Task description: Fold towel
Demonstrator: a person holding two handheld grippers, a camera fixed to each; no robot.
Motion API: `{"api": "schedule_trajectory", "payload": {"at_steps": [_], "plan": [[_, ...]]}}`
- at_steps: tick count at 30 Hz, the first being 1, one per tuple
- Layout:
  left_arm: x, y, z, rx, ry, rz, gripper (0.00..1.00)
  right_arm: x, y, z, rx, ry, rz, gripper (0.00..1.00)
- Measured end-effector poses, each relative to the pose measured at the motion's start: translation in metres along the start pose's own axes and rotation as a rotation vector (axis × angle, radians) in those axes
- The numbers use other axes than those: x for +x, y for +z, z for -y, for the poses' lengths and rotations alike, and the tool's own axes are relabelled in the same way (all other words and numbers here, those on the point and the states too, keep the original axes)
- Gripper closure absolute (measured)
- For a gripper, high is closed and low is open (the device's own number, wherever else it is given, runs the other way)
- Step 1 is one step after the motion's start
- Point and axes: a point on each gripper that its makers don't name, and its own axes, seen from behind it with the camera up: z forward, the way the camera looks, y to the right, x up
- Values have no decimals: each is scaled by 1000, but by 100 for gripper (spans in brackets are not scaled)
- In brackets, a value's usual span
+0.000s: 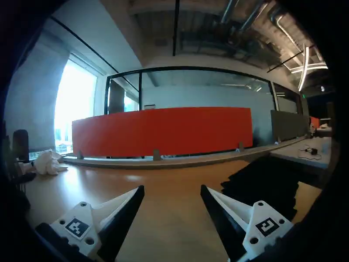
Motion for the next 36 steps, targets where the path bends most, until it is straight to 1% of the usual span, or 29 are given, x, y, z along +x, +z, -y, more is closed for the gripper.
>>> {"api": "schedule_trajectory", "payload": {"at_steps": [11,36], "plan": [[0,1,0,0,0,0,2,-3,-2,11,16,-53,3,0],[1,0,0,0,-1,0,2,-4,-2,12,18,-54,4,0]]}}
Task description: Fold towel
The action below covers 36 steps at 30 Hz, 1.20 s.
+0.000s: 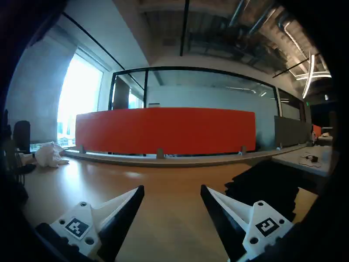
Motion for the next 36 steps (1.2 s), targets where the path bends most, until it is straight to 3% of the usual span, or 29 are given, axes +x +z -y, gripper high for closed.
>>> {"api": "schedule_trajectory", "payload": {"at_steps": [36], "plan": [[7,-3,-1,0,0,2,2,0,0,-1,0,0,0,0]]}}
